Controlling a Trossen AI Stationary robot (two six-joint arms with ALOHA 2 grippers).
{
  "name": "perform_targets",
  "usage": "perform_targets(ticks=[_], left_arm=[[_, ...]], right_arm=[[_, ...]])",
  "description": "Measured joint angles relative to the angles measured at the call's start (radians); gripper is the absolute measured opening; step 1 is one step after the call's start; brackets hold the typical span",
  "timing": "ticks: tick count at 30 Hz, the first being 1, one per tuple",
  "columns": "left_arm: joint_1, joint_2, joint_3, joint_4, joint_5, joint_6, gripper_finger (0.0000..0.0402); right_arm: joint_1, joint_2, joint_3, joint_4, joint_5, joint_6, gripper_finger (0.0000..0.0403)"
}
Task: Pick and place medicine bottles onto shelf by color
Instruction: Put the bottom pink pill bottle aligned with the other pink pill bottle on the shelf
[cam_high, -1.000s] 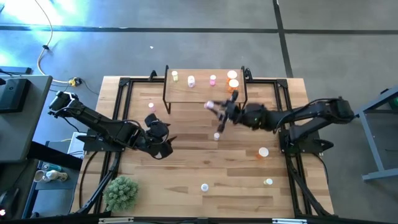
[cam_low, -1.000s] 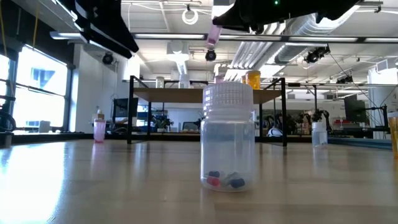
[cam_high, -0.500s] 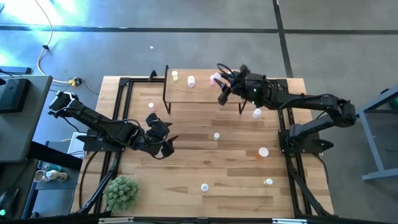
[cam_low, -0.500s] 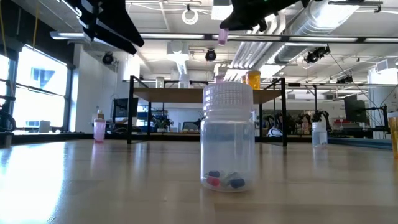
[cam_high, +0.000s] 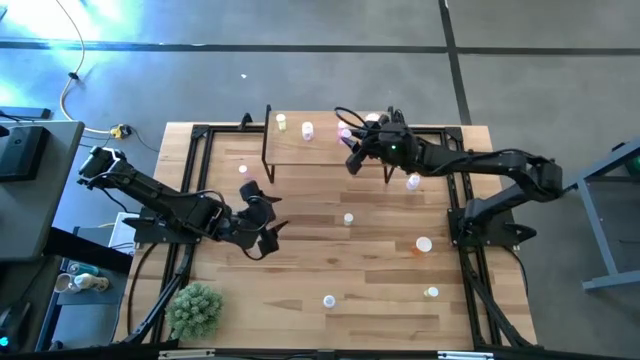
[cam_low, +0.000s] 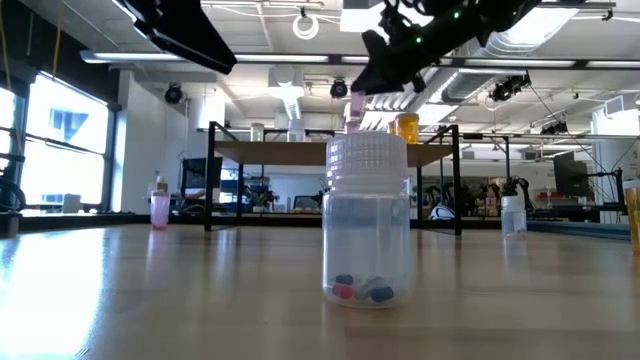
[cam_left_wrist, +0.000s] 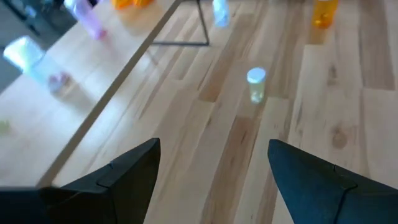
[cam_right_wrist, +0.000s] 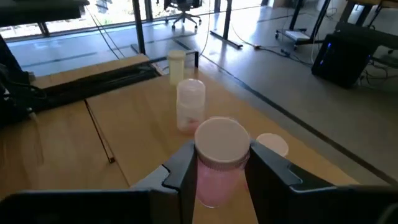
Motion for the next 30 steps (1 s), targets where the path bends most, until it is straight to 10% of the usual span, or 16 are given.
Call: perform_targets(ticks=[30], left_arm=[[0.000, 0.000, 0.000, 0.123, 0.042, 0.204, 0.0289]], right_arm=[[-0.030, 0.114, 0.000, -0.007, -0.031, -0.034, 0.0104]])
